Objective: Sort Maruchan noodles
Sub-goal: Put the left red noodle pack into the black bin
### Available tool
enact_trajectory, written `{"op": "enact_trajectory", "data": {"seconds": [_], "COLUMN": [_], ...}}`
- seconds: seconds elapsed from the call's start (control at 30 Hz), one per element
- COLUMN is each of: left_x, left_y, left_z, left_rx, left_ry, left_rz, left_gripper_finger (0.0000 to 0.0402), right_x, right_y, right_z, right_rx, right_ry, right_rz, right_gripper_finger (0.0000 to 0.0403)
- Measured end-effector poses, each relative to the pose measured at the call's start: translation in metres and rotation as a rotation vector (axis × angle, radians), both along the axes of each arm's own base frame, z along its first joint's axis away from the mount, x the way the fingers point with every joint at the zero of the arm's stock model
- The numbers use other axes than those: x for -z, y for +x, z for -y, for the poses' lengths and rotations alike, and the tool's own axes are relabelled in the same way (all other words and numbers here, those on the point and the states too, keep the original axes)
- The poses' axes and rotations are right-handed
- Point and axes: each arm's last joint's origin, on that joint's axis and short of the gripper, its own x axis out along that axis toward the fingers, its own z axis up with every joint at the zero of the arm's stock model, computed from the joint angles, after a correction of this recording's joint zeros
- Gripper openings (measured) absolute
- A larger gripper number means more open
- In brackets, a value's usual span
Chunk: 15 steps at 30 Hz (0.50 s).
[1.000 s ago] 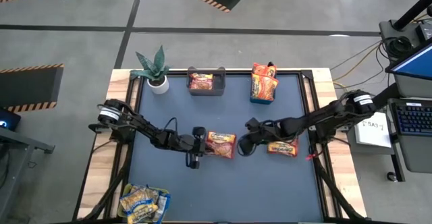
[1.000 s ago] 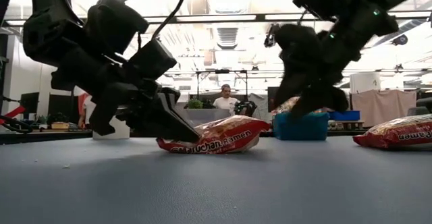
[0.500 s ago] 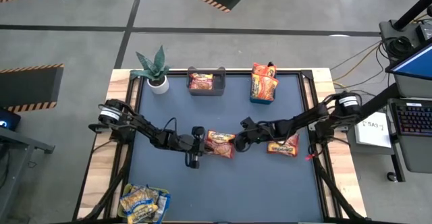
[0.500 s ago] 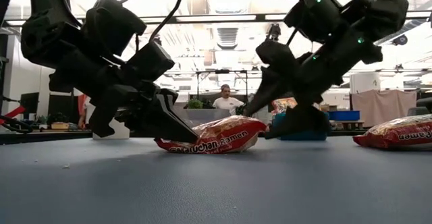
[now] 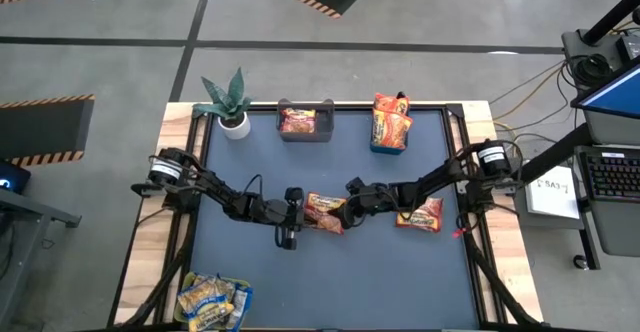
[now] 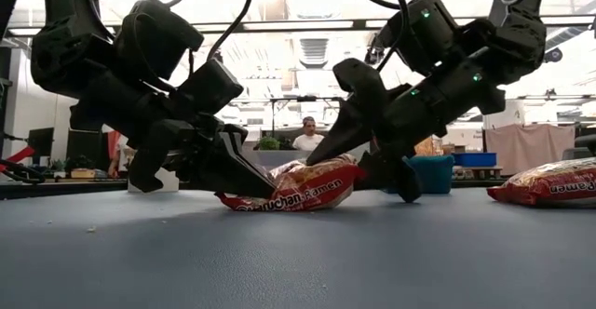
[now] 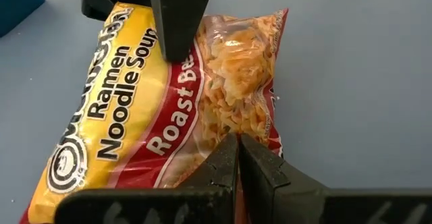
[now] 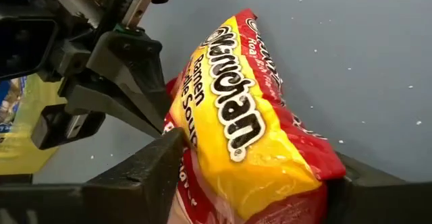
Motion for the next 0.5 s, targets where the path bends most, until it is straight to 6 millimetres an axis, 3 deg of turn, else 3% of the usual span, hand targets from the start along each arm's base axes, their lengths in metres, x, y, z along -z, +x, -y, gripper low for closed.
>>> {"op": "enact_trajectory", "data": {"seconds": [0.3, 0.5], "left_x": [-0.002, -0.015], "left_y": [0.0, -0.001], "left_z": [0.0, -0.001], "left_rx": [0.004, 0.024], "left_ry": [0.006, 0.039], "left_rz": [0.02, 0.063], "left_gripper_finger": [0.0, 0.0], "right_x": [-0.004, -0.01], "right_y": [0.001, 0.0], "right_z": [0.0, 0.0], "right_rx": [-0.02, -0.034], "right_ry": [-0.016, -0.044], "right_rz": [0.016, 0.029], "right_gripper_finger": [0.0131, 0.0105]}}
